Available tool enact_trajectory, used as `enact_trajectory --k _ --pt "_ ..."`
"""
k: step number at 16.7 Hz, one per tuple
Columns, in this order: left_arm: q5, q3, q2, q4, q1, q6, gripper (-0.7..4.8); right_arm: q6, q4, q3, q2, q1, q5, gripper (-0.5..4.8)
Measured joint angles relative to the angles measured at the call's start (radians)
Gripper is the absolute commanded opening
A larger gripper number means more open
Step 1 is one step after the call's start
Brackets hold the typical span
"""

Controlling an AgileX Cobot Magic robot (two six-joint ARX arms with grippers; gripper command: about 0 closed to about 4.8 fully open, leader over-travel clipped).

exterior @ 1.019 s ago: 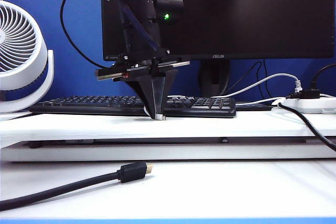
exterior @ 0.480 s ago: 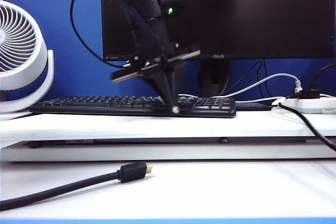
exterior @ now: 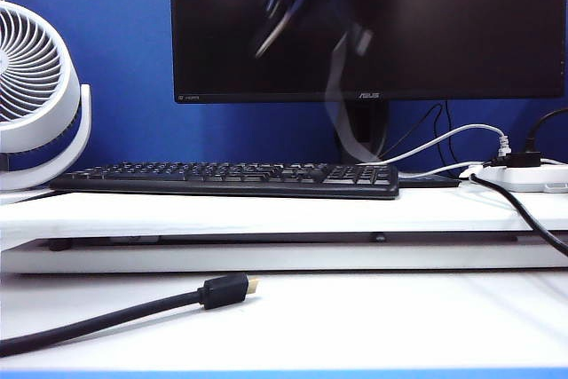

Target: Pick up the Type-C charging cable and the charging base, insert one end of the Type-C charger into the corresponding slot on the base, and finally place the plugged-in charger back on the table.

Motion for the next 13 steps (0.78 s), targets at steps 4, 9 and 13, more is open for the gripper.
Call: enact_trajectory --k 4,9,13 --pt "0.232 0.001 -0.051 0.229 0.0 0.163 -0.06 0.0 0.0 0.0 -0.003 0.0 0.019 0.0" --pt "0.344 0.002 -0.101 0.38 0.015 0.192 -0.06 0.006 0.006 0.0 -0.092 0.0 0.186 0.0" --pt "0.352 0.003 -0.137 0.485 0.014 0.192 -0.06 0.036 0.007 0.001 -0.132 -0.001 0.347 0.0"
